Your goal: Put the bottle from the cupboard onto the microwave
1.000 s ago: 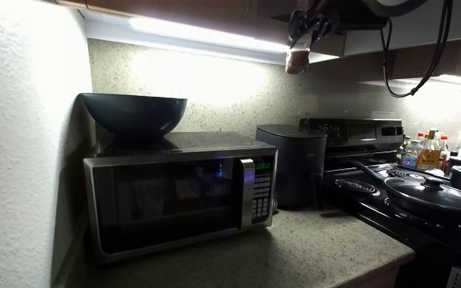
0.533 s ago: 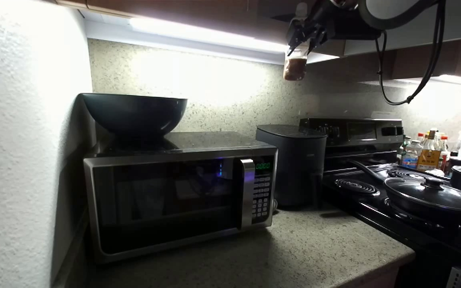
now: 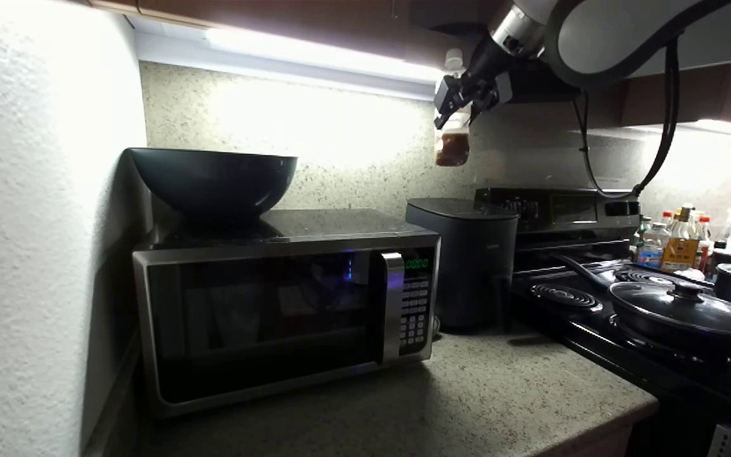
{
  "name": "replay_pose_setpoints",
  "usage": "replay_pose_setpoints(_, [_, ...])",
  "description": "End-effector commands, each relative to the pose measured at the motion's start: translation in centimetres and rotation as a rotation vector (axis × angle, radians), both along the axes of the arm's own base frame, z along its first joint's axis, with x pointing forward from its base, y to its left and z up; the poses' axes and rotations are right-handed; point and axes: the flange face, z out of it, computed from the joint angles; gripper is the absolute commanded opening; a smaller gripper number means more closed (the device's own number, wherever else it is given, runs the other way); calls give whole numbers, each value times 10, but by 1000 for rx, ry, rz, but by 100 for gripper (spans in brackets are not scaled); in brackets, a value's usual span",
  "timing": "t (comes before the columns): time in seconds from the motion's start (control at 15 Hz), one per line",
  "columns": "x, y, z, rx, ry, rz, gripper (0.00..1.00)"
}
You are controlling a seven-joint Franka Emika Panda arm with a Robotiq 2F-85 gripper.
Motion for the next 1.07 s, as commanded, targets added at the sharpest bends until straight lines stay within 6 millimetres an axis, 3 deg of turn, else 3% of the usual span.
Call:
replay_pose_setpoints(0.0, [16,27,-24,8,29,65,36])
replay_pose_setpoints(0.33, [34,54,-46,13,48,139,36])
replay_pose_setpoints(0.73, [60,62,-54,26,-11,182,36])
replay_pose_setpoints(0.93, [77,69,-80,27,49,198,36])
replay_pose_setpoints(1.0, [64,65,-70,38,38,163,36])
